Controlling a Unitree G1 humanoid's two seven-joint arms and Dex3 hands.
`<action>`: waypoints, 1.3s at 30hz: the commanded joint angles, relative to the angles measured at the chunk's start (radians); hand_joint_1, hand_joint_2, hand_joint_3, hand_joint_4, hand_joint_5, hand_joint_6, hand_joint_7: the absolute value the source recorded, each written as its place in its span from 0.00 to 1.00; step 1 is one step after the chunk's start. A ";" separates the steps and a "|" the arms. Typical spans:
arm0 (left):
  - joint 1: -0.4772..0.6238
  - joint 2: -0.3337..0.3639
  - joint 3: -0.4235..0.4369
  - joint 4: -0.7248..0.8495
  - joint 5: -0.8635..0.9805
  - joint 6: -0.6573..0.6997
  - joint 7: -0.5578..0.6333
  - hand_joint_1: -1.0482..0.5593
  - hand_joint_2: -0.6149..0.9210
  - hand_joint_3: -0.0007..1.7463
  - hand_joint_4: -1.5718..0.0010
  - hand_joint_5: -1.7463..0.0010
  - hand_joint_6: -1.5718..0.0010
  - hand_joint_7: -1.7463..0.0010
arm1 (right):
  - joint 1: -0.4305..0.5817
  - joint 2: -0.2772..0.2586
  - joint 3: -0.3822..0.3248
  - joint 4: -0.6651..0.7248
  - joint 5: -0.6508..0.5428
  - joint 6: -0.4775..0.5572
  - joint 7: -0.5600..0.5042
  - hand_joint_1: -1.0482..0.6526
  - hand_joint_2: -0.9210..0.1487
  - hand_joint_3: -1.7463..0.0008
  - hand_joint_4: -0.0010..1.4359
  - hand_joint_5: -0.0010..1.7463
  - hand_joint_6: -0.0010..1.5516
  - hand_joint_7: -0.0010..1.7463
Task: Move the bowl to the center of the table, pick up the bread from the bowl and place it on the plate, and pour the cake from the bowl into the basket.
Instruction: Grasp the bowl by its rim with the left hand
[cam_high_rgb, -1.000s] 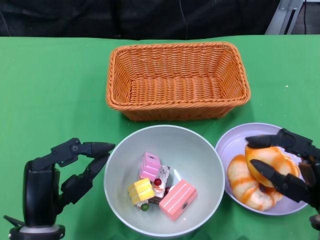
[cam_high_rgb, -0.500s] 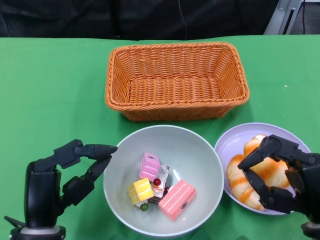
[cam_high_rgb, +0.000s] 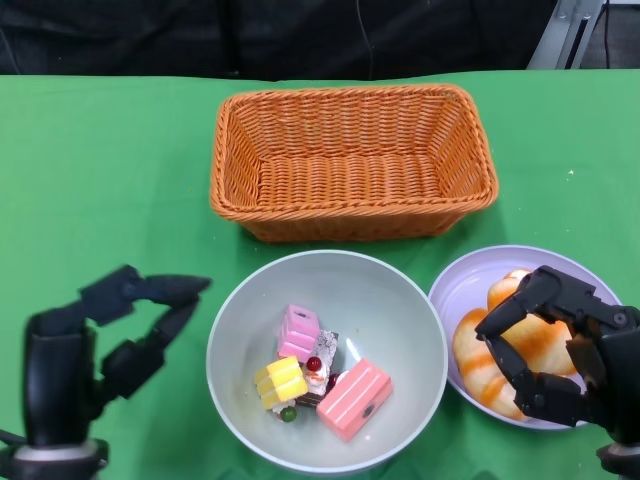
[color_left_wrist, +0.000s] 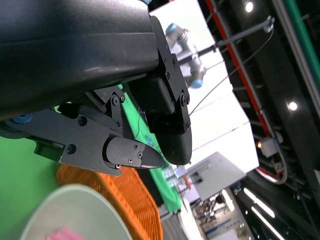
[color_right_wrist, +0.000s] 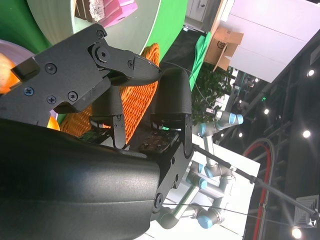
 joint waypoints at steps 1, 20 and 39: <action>-0.006 0.046 0.017 -0.018 0.000 -0.032 -0.013 0.48 1.00 0.11 0.45 0.50 0.34 0.79 | 0.003 0.000 -0.026 0.005 0.025 0.007 0.010 0.57 0.32 0.53 0.43 0.83 0.41 0.72; -0.032 0.257 -0.092 -0.008 -0.107 -0.078 -0.319 0.39 1.00 0.05 0.45 0.89 0.46 1.00 | -0.023 0.027 -0.056 -0.008 0.006 0.062 0.004 0.56 0.26 0.59 0.42 0.80 0.41 0.70; 0.006 0.335 -0.091 -0.076 0.039 -0.101 -0.338 0.29 1.00 0.07 0.51 0.99 0.57 1.00 | -0.029 0.064 -0.078 -0.019 -0.016 0.113 -0.024 0.55 0.26 0.61 0.46 0.80 0.42 0.68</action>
